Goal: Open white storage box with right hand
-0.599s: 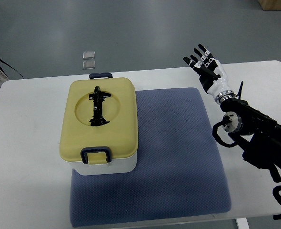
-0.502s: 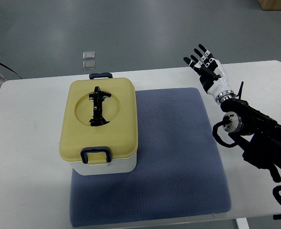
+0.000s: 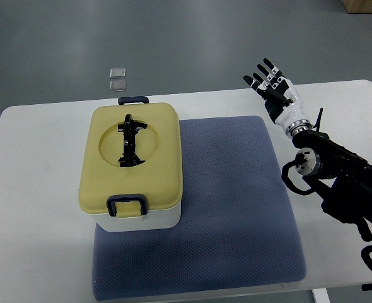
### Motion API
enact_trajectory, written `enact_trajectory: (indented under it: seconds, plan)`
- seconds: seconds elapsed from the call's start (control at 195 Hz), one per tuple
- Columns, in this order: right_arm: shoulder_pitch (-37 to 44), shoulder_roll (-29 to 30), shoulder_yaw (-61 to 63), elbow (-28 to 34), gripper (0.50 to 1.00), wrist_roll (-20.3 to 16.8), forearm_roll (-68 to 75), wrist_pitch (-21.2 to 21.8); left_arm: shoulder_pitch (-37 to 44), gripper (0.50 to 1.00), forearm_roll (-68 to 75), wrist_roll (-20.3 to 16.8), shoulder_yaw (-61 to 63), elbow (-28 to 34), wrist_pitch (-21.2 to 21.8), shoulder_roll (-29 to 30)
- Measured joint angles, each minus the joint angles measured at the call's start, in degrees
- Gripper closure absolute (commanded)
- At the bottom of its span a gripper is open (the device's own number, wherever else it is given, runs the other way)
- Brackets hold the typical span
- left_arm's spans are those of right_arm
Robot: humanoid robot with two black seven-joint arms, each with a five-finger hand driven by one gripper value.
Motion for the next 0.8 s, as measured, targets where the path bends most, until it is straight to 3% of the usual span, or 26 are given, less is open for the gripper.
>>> enact_trajectory:
  seconds: [0.799]
  plan:
    - [3.4,-2.7,-1.3,1.3,0.566,0.0,-0.2,-1.2,0.0,0.5,0.0,0.0,0.0,0.0,0.0,0.0]
